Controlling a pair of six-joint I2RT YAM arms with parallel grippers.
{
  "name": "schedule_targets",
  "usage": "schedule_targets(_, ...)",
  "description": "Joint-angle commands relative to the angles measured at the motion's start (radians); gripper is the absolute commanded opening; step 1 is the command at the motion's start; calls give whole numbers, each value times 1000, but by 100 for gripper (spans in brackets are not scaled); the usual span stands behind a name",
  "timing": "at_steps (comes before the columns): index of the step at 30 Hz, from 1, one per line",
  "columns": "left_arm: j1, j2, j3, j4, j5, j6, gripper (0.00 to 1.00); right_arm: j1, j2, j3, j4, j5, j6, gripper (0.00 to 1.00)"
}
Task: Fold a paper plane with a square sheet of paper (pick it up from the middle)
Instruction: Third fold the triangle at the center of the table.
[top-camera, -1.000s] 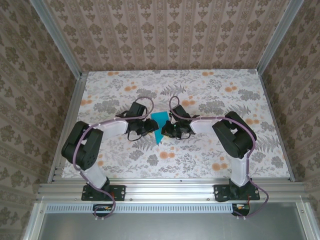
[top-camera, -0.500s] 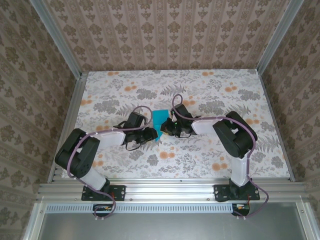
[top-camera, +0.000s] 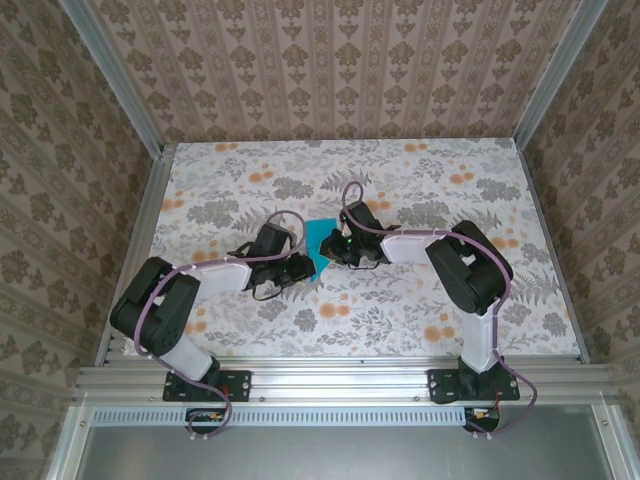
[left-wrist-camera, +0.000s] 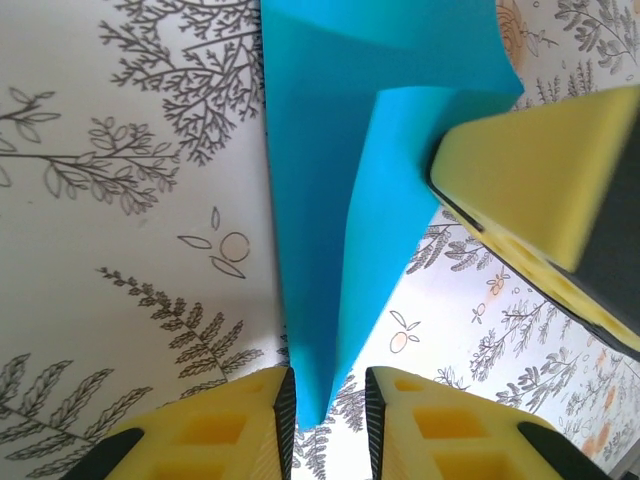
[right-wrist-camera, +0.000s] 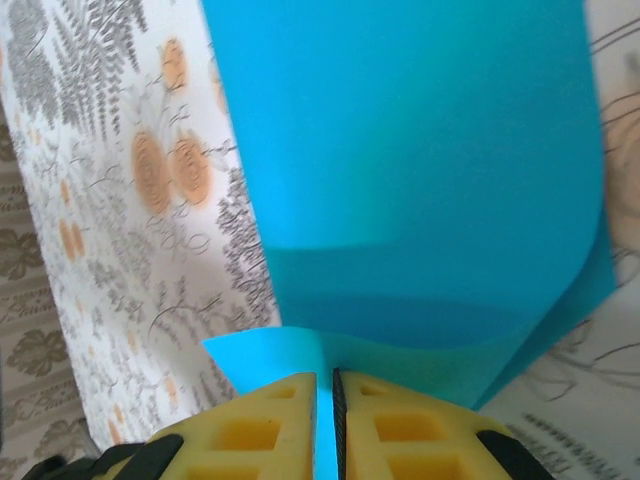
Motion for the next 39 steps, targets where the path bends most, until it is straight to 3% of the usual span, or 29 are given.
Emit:
schedule_targets(1,-20,-32,-5,51,-7,-1,27,-9,31,19,-61,49,17,15)
schedule_targets(17,-66,72,58,132,-3,-8,21,-14,34,14,-117,111,87,14)
schedule_targets(39,-70,122,67,2,-100,17,13,-21,54,15,-163,135,106,14)
